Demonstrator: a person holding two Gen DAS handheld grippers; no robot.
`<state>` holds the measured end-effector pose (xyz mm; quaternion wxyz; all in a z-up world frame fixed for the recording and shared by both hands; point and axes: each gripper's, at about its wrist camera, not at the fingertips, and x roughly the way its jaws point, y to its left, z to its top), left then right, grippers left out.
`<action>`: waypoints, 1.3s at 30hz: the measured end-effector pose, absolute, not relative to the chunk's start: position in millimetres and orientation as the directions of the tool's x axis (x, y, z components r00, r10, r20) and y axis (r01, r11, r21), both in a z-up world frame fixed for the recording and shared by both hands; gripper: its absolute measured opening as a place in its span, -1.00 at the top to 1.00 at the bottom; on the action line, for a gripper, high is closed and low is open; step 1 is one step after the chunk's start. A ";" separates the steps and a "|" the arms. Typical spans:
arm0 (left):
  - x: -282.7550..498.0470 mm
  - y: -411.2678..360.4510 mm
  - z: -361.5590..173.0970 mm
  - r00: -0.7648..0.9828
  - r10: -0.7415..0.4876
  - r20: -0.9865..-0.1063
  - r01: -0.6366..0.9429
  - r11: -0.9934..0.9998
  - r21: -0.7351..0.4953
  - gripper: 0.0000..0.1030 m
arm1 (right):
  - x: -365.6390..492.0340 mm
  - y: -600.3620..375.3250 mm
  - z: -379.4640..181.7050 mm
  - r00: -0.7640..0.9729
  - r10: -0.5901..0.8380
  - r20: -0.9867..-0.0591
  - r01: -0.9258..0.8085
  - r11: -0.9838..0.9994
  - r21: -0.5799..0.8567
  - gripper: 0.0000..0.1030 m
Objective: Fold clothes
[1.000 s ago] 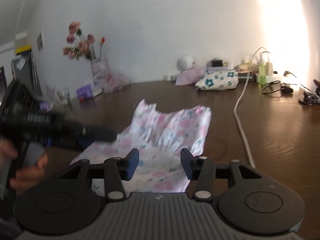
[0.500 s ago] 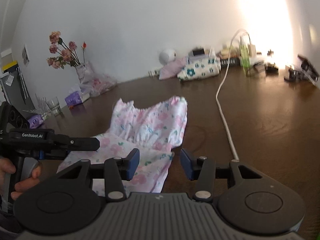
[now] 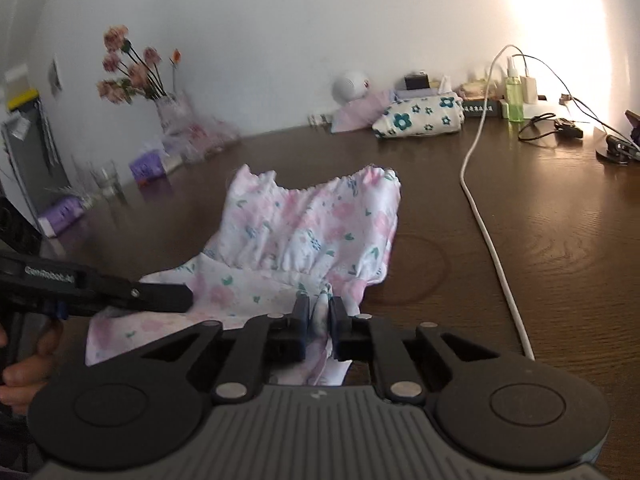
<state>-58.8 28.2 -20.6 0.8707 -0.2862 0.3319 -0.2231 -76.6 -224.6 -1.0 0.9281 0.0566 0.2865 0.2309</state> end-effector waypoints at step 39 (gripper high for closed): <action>-60.6 66.6 1.4 0.717 -0.621 -0.317 0.145 0.577 -0.804 0.41 | -112.9 -179.6 5.0 0.648 0.569 -0.506 -0.620 0.780 0.084 0.39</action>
